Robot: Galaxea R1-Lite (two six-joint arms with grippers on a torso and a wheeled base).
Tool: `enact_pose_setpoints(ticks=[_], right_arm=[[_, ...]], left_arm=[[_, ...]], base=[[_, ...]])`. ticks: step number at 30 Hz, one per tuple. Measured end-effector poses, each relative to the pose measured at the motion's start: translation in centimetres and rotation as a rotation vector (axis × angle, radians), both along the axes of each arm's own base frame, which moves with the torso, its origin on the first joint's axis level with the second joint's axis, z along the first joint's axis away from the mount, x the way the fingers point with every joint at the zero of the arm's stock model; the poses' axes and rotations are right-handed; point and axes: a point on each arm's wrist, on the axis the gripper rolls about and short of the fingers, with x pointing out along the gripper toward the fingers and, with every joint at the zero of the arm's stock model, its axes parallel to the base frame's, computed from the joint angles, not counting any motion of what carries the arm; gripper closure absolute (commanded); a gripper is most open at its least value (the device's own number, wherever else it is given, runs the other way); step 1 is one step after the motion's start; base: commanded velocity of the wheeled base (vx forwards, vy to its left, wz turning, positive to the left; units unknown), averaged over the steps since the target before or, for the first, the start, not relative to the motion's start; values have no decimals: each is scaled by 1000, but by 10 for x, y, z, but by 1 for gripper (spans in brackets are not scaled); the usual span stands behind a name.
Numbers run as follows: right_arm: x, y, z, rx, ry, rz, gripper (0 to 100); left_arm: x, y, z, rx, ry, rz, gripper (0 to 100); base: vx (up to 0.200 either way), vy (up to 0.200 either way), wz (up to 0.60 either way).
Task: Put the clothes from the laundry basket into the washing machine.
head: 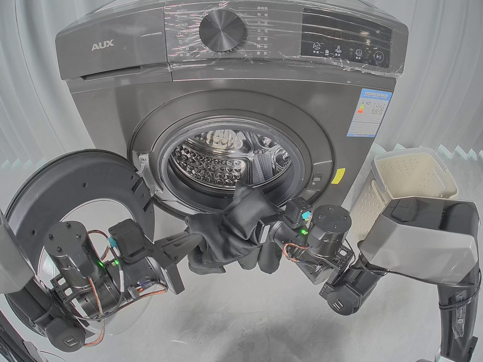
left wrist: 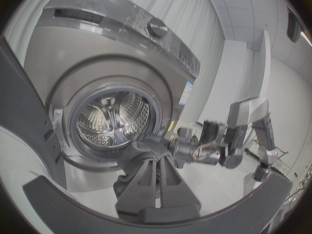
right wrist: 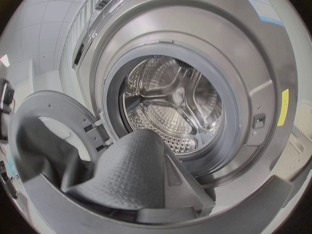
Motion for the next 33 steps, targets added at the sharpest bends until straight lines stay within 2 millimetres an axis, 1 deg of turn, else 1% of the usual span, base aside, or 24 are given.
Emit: enact_pose_setpoints(ticks=[5,11,12,20,26,29,33], right_arm=[[-3,0,10,23,-14,-7,100],[-4,0,16,37,-24,-9,100],[-4,0,16,37,-24,-9,100],[-5,0,18,44,-26,-8,100],[-3,-1,21,51,-30,-15,100],[-2,-2,24,57,-36,-18,100],[-4,-1,26,65,-38,-17,100]], left_arm=[[1,-1,-23,83,64,-6,100],[0,-3,-41,143,118,-18,100],[0,-3,-43,148,126,-19,0],[-6,-3,-53,180,173,-33,0],[-20,3,-61,220,220,-52,0],[-26,6,-62,241,228,-57,0],[-27,7,-63,247,233,-58,0]], base=[[0,0,0],[0,0,0],[0,0,0],[0,0,0],[0,0,0],[0,0,0],[0,0,0]])
